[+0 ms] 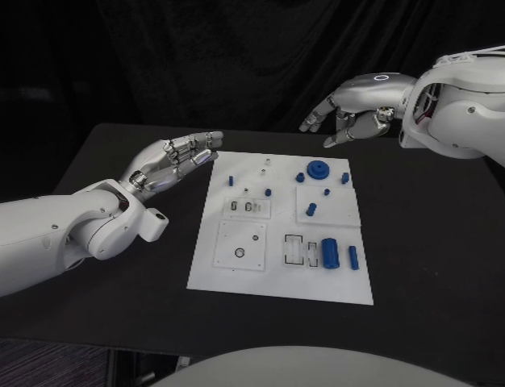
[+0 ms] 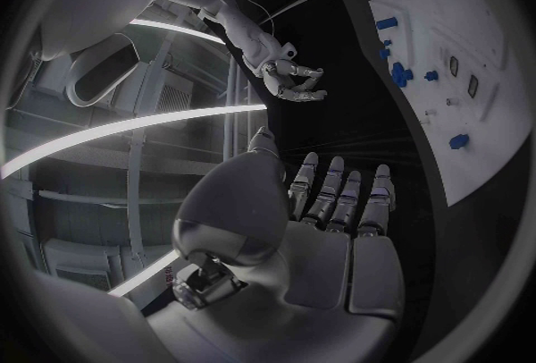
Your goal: Assemble the parts on the task board
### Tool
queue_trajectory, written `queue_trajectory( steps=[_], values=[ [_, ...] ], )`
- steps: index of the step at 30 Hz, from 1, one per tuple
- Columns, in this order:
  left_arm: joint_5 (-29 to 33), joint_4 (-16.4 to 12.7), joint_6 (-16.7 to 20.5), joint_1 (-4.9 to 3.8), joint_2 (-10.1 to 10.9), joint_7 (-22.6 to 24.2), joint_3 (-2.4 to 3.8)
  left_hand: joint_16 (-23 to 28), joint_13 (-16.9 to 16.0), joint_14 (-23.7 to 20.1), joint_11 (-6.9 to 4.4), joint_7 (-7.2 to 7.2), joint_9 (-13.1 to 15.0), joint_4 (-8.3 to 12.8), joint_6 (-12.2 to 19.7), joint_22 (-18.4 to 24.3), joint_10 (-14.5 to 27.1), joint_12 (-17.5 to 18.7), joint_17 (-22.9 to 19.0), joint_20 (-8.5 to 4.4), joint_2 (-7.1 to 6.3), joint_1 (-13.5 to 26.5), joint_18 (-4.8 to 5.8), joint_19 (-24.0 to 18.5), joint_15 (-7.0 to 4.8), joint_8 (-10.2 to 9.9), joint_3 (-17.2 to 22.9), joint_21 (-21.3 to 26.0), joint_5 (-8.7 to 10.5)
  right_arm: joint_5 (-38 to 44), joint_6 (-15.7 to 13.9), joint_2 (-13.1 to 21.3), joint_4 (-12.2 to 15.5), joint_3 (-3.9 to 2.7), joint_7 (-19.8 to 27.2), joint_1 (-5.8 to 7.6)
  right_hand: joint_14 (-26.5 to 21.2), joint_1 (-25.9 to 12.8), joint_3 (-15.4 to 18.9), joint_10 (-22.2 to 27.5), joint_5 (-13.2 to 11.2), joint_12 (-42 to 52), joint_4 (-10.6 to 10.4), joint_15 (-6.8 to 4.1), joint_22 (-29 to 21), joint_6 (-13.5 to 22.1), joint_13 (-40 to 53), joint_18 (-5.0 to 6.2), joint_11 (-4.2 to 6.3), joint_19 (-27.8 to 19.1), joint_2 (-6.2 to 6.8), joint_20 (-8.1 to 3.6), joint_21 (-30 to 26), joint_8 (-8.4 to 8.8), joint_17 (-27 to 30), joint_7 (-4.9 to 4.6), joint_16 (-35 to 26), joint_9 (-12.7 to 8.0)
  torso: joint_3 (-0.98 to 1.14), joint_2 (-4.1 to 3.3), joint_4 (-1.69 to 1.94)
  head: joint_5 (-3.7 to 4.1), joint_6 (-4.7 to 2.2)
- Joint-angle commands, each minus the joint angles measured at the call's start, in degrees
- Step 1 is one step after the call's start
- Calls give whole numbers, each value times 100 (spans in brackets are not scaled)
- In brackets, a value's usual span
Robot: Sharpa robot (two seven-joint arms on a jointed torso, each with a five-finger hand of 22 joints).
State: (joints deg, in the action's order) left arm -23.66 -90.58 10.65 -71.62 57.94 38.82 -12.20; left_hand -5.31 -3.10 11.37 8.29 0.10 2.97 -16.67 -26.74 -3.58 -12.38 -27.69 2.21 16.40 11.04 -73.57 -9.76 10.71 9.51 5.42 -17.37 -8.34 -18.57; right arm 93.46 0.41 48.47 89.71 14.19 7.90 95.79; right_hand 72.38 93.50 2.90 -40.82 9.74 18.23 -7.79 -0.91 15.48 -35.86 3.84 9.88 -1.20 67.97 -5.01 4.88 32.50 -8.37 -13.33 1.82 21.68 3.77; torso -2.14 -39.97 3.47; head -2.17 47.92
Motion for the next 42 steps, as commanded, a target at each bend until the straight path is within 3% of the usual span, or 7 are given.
queue_trajectory(
  steps=[1, 3, 9, 11, 18, 26, 42],
  values=[
    [-25, 31, 106, -56, -76, 768, 6, 41, 4, -26, -36, 13, -7, 5, -26, 9, 17, 46, -8, 0, 2, -85, -58, 0, 5, -20, 22, -19, -67, 1693, 596, 22, 31, -1, -23, 65, 302, -230, -135, -154, -153, -49, -54, -48, 224, -331, 14, 34, 81, 228, 32, -50, 283, -41, -323, 461, 454, 42, -56, -153, 57, 37, -46],
    [-25, 40, 102, -73, -92, 769, 6, 45, 3, -11, -41, 12, -7, 6, -34, 9, 8, 55, -8, -1, 10, -109, -59, 4, 4, -25, 27, -25, -105, 1832, 417, 5, 2, -1, 72, 87, 293, -336, -261, -288, -156, -112, -86, -52, 396, -480, 9, 22, 90, 299, 67, -74, 471, -27, -547, 445, 757, 40, -74, -212, 100, 88, -86],
    [-25, 81, 85, -95, -93, 782, 6, 65, 4, -16, -38, 20, -9, 5, -27, 16, 8, 97, -14, 2, 30, -147, -58, -11, 12, -39, 37, -19, -177, 1996, 130, -21, -107, 0, 99, 36, 258, -590, -599, -443, -184, -288, -74, -58, 913, -683, 19, -6, 75, 275, 230, -86, 907, 12, -925, 402, 1313, 67, -230, -414, 406, 491, -246],
    [-25, 95, 95, -98, -97, 813, 6, 72, 4, -17, -39, 20, -8, 6, -35, 19, 5, 103, -16, 1, 40, -163, -57, -17, 14, -41, 43, -17, -204, 1996, 77, -4, -142, 0, 88, -19, 277, -675, -661, -447, -200, -327, -102, -71, 1368, -709, 22, -58, 91, 367, 264, -86, 1250, 37, -988, 397, 1413, 63, -248, -427, 436, 545, -246],
    [-25, 67, 175, -101, -71, 909, 6, 94, -10, 40, -46, 54, 9, 9, -234, 33, -127, 42, -12, -31, 81, -330, -68, -40, -41, -17, 92, -18, -476, 1585, -192, 1, -283, 0, 43, -271, 294, -810, -743, -455, -229, -396, -143, -77, 1886, -710, 31, -114, 62, 441, 319, -84, 1629, 95, -1072, 401, 1544, 51, -206, -502, 416, 595, -291],
    [-25, 52, 148, -101, -39, 927, 6, 103, -7, 42, -41, 62, 3, 8, -215, 38, -124, 71, -13, -31, 108, -367, -67, -49, -36, -31, 111, -15, -532, 1395, -736, -63, -419, 0, 20, -624, 466, -928, -919, -734, -231, -450, -178, -111, 2912, -832, 59, -215, -25, 687, 443, -100, 2422, 124, -1226, 281, 1805, 61, -208, -527, 406, 567, -313],
    [-25, 168, 10, -101, -90, 902, 6, 145, 5, -4, -28, 85, -5, 18, -163, 47, -46, 201, -23, -16, 138, -460, -62, -66, -23, -69, 147, -13, -653, 1365, -1434, -56, -603, 0, -197, -886, 752, -983, -1066, -438, -93, -889, -195, -211, 3559, -1297, 34, -261, -22, 846, 666, -158, 2868, 104, -1351, 304, 1884, 81, -183, -531, 423, 582, -274]
  ],
)
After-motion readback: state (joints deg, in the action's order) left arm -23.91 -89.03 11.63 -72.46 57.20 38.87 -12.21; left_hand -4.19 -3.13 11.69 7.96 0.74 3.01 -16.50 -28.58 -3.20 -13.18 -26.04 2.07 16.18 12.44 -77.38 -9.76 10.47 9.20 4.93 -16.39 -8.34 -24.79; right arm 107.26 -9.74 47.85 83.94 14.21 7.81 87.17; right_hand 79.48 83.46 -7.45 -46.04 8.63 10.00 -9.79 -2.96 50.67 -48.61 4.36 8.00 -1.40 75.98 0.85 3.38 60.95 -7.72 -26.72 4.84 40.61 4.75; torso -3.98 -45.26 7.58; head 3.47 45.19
